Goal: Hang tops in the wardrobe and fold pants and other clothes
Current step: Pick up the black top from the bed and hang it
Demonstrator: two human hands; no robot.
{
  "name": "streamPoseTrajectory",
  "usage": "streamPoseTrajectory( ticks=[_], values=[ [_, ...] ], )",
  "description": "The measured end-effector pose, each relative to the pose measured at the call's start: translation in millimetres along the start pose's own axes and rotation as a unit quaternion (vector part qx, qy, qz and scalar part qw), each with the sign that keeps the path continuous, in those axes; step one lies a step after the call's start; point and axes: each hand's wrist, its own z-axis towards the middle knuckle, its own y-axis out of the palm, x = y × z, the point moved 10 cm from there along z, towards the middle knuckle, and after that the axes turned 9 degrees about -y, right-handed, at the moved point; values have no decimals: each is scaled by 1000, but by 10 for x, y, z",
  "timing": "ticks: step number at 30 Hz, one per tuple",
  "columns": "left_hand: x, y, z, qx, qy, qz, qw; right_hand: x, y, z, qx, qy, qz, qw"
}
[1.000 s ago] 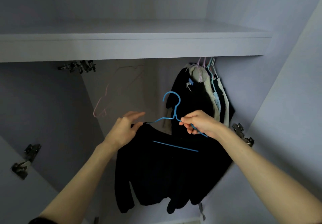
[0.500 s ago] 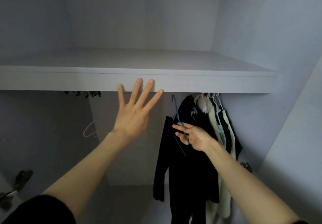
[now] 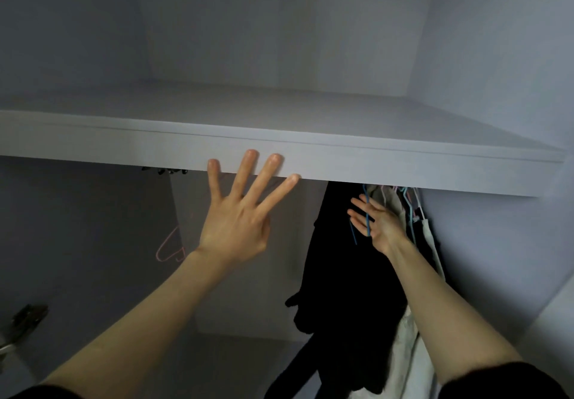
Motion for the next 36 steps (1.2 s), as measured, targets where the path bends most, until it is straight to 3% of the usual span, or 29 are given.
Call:
streamPoseTrajectory(
  ticks=[5, 10, 15, 17, 19, 22, 26, 30, 36],
  values=[
    [-33, 20, 17, 8, -5, 6, 1000, -166, 28, 186, 5, -26, -6, 1000],
    [-33, 15, 14, 6, -13, 2, 1000, -123, -171, 209, 81, 27, -78, 993],
    [-18, -19, 17, -26, -19, 1, 999, -176, -333, 187, 152, 4, -169, 974],
    [-14, -49, 7, -42, -30, -15, 999, -338, -297, 151, 127, -92, -313, 937],
    [10, -78, -39, -60, -59, -50, 995, -487, -132, -21, 66, -187, -455, 868],
    [131, -84, -221, -83, -90, -135, 983, -473, -110, -388, 36, -203, -515, 832],
    [410, 56, -636, -175, -97, -274, 941, -271, -234, -1026, 1, -145, -532, 834],
    [766, 144, -1046, -286, -77, -370, 881, -125, -361, -1820, -38, -61, -582, 810],
    [1503, -215, -1754, -345, 48, -479, 806, 103, -806, -3389, 74, 23, -594, 801]
  ],
)
